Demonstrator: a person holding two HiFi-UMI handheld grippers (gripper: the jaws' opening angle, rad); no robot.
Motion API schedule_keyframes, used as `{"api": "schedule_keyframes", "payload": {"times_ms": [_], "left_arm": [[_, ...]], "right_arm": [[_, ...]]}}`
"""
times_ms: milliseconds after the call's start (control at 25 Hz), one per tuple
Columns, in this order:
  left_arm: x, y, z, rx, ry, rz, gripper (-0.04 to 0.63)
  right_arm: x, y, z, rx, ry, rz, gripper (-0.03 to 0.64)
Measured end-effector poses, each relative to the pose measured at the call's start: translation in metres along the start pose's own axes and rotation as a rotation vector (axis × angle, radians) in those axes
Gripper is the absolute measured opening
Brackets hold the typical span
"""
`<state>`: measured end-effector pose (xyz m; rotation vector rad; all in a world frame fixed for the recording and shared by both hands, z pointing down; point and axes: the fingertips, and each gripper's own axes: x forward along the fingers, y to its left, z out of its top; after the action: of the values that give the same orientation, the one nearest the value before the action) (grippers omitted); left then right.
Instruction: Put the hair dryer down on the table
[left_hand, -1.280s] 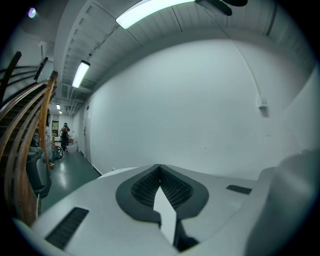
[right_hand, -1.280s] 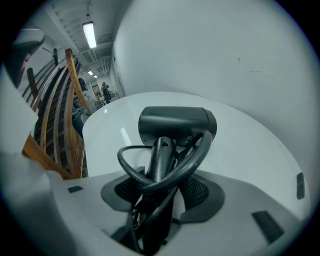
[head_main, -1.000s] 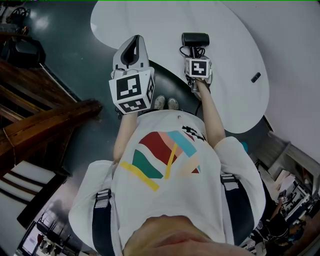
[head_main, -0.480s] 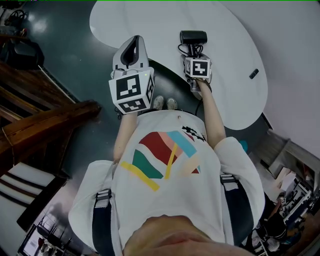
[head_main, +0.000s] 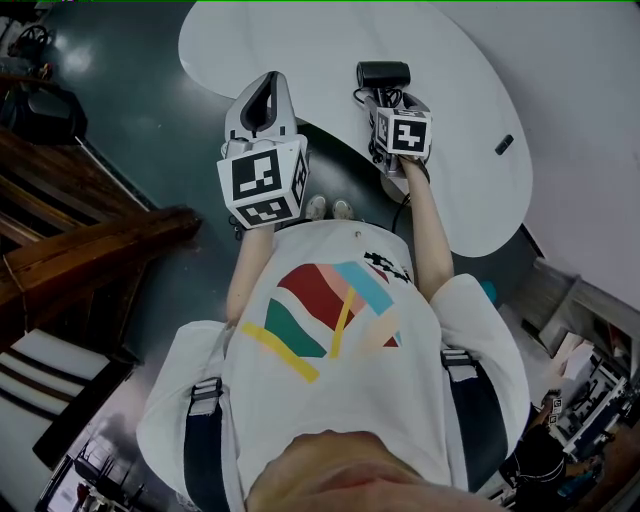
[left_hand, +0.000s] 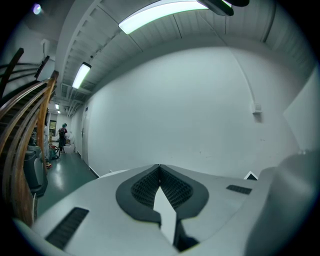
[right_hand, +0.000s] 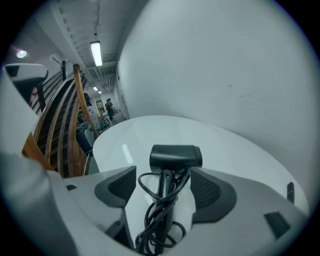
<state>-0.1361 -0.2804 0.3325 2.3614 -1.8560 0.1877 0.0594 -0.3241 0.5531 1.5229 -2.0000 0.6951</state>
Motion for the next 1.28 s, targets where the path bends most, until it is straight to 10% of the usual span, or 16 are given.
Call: {"api": "schedule_keyframes", "payload": {"times_ms": [480, 1280], "left_arm": [[-0.005, -0.001, 0.012, 0.012, -0.030, -0.011, 0.015], [-0.021, -0.011, 0.062, 0.033, -0.154, -0.052, 0.015]], "right_arm": [[-0.078, 0.026, 0.108, -0.059, -0.343, -0.015, 0.321], [-0.232, 0.057, 0.169, -0.094, -0.812, -0.113, 0.011]]}}
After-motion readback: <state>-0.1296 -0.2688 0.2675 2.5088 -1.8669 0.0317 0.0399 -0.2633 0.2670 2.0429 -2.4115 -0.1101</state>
